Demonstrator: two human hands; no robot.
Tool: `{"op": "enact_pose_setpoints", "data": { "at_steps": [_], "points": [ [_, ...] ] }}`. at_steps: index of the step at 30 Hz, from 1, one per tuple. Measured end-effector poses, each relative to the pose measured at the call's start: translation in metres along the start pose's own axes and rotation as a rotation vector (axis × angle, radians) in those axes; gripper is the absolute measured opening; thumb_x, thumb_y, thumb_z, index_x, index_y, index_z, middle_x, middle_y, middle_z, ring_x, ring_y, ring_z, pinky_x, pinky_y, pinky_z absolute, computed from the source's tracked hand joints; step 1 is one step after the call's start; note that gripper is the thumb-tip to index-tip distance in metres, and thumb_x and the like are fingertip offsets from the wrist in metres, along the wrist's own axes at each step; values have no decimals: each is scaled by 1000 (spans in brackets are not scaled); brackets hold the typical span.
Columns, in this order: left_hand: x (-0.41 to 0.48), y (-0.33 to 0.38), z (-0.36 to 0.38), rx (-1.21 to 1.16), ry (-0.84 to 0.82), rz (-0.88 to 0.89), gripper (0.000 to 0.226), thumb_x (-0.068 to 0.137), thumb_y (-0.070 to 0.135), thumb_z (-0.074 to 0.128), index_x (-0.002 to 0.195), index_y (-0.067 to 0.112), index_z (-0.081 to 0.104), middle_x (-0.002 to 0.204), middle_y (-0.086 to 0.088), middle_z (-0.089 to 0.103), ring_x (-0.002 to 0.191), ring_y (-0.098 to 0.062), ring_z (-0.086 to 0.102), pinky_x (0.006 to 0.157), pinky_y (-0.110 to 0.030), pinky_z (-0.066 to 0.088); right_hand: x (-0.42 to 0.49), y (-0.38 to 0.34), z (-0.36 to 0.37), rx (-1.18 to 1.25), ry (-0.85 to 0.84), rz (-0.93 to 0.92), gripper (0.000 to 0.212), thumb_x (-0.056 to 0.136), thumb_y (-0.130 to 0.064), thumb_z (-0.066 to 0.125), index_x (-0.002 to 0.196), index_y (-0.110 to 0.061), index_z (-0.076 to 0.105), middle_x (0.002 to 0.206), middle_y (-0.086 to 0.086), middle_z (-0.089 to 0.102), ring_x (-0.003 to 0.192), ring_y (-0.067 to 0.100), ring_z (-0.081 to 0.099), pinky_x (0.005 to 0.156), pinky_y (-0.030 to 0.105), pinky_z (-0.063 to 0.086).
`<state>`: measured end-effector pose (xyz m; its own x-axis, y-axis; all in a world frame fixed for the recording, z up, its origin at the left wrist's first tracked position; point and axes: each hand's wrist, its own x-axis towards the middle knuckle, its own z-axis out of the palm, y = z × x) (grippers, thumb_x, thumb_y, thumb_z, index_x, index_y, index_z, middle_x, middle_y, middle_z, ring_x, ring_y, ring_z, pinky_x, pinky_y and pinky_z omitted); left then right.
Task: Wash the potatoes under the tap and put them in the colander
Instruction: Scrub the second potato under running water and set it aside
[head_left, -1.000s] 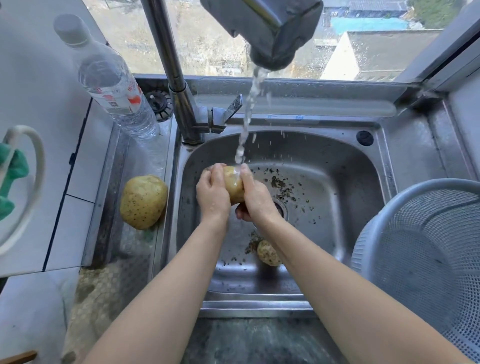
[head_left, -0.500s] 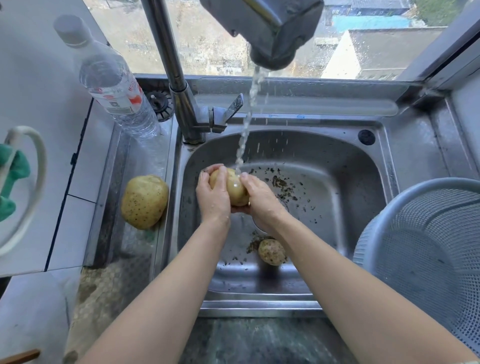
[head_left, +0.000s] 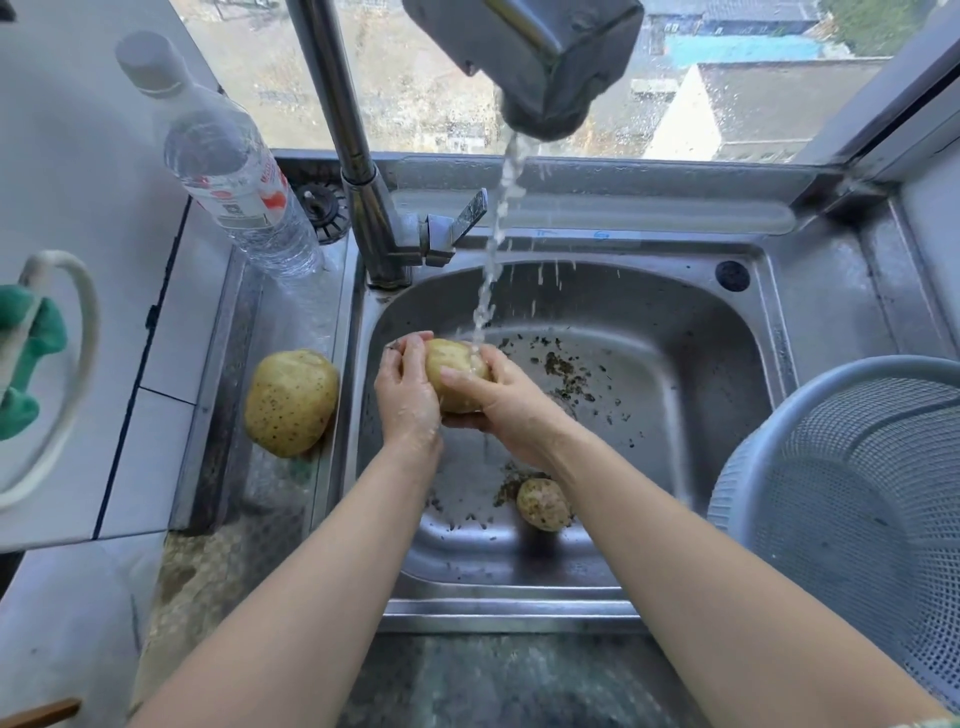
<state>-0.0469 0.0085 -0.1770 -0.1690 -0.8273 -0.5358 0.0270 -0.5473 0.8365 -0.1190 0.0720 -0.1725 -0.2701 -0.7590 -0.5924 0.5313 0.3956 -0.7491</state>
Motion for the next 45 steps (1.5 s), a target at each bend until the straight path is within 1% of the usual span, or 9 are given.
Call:
{"op": "enact_pose_setpoints", "data": {
  "at_steps": [4, 10, 15, 19, 22, 27, 32, 40, 45],
  "points": [
    [-13, -4, 8, -26, -38, -31, 18, 102, 24, 50, 88, 23, 61, 97, -7, 63, 81, -21, 62, 47, -27, 50, 6, -7, 14, -222, 409, -80, 29, 99, -43, 46, 90, -17, 54, 97, 11, 62, 80, 24, 63, 48, 30, 50],
    [0, 4, 2, -56, 78, -74, 21, 100, 26, 52, 82, 25, 63, 94, -5, 64, 83, -24, 61, 62, -33, 54, -3, -2, -4, 69, -54, -23, 37, 103, -26, 43, 136, -10, 47, 127, 16, 54, 97, 22, 59, 67, 27, 53],
    [-13, 2, 5, 6, 33, -74, 20, 101, 26, 47, 93, 17, 62, 91, -7, 63, 74, -23, 61, 48, -30, 52, 1, -9, 14, -247, 296, -103, 25, 99, -42, 49, 88, -20, 51, 94, 6, 60, 77, 18, 58, 51, 24, 44],
    [-9, 7, 6, -45, 101, -138, 25, 102, 28, 46, 84, 22, 62, 95, -9, 62, 80, -26, 62, 47, -30, 52, -3, 0, 5, -259, 80, -146, 31, 95, -42, 54, 119, -22, 53, 115, 6, 59, 94, 18, 60, 67, 24, 51],
    [-7, 4, 5, -116, 89, -284, 29, 105, 32, 41, 101, 15, 64, 109, -17, 64, 91, -29, 64, 57, -32, 53, 2, 11, 3, -408, 128, -249, 43, 78, -46, 68, 118, -31, 59, 121, 4, 57, 112, 21, 57, 94, 36, 52],
    [-29, -4, 5, 39, -207, -343, 41, 101, 48, 43, 119, 16, 61, 108, -14, 69, 92, -27, 68, 78, -42, 60, 9, -17, 16, -104, 514, -235, 27, 94, -26, 54, 75, -19, 72, 89, 7, 75, 91, 27, 70, 83, 47, 59],
    [-20, 14, 0, 174, -135, -347, 40, 97, 42, 41, 78, 13, 61, 49, -1, 49, 37, -10, 40, 34, -18, 29, -10, -11, 13, -209, 184, -331, 24, 88, -19, 65, 111, -18, 63, 105, 9, 68, 93, 18, 66, 74, 30, 58],
    [-35, 1, 0, 332, -328, -72, 51, 94, 56, 50, 108, 7, 56, 74, -1, 57, 53, -8, 47, 42, -20, 37, 9, -12, 20, -64, 601, -259, 28, 96, -30, 51, 73, -21, 64, 72, 2, 66, 76, 23, 66, 71, 42, 58],
    [-25, 7, -5, 397, -151, -68, 60, 101, 56, 27, 102, 13, 69, 64, 4, 60, 41, -2, 46, 36, -18, 34, -8, -3, 18, -163, 242, -363, 35, 84, -32, 74, 110, -20, 55, 103, 13, 64, 90, 21, 65, 66, 32, 58]
  ]
}}
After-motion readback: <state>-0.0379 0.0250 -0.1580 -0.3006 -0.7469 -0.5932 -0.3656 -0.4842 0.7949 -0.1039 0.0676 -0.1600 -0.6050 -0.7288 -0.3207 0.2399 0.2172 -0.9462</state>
